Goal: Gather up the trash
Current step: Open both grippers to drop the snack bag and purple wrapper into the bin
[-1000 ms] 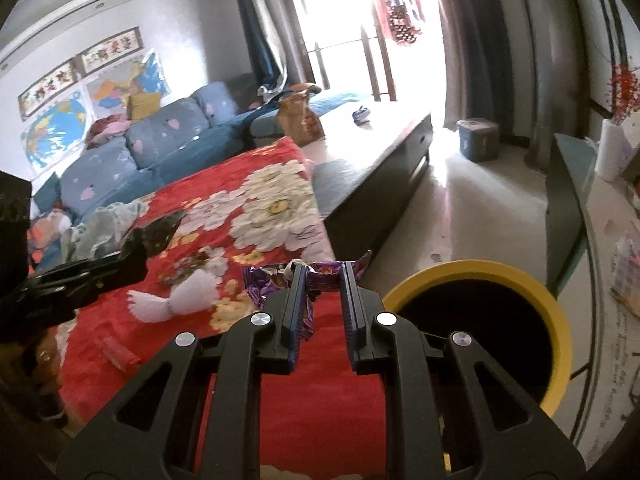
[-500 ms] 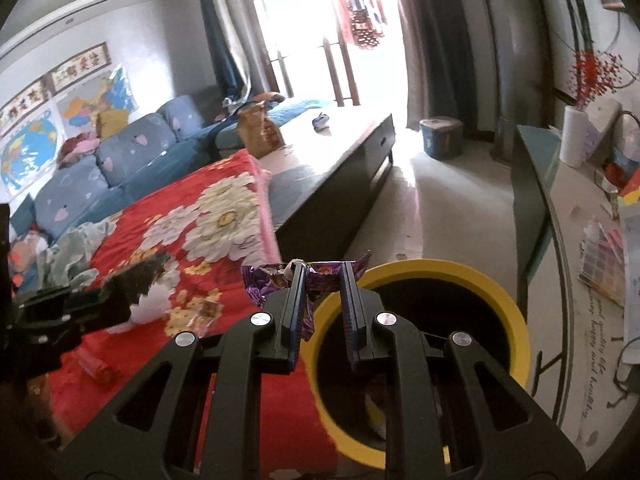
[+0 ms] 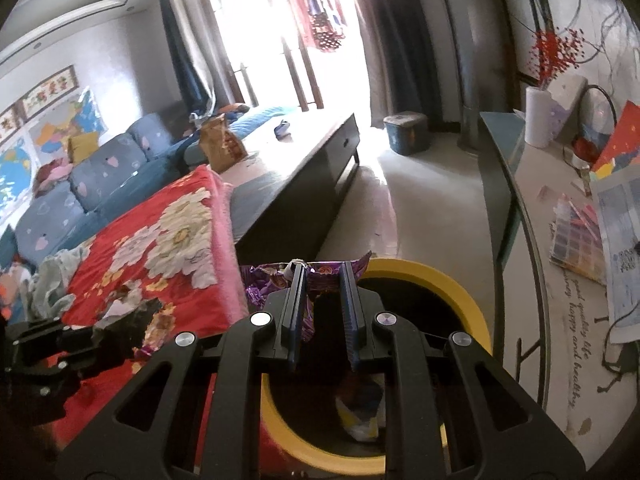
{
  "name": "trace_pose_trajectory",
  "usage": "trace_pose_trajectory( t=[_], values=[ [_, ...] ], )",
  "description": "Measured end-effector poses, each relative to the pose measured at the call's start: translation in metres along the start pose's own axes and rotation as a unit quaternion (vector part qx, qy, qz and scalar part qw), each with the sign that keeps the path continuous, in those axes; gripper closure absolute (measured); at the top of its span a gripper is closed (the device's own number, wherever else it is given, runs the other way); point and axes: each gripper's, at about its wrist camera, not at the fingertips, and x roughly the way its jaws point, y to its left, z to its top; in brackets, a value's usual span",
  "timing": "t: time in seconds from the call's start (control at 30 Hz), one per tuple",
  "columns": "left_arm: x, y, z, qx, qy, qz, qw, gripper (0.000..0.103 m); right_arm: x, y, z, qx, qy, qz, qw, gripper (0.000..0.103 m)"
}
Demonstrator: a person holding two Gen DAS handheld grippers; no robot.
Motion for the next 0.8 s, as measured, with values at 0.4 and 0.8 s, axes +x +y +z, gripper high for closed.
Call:
trace_pose_trajectory(
  t=[0.4,0.8],
  values=[
    [0.032,-0.024,0.002,0.028,0.025,-0.001,0.9993,0.079,0.01,-0.032,-0.007,0.035,0.011,-0.023,0.999,0.091],
    [0.072,-0.042,0.005,0.054,0.059,0.005,0.9968,0.079,0.023,-0.058,-0.017,0.067,0.032,-0.033,0.997,0.091]
  ],
)
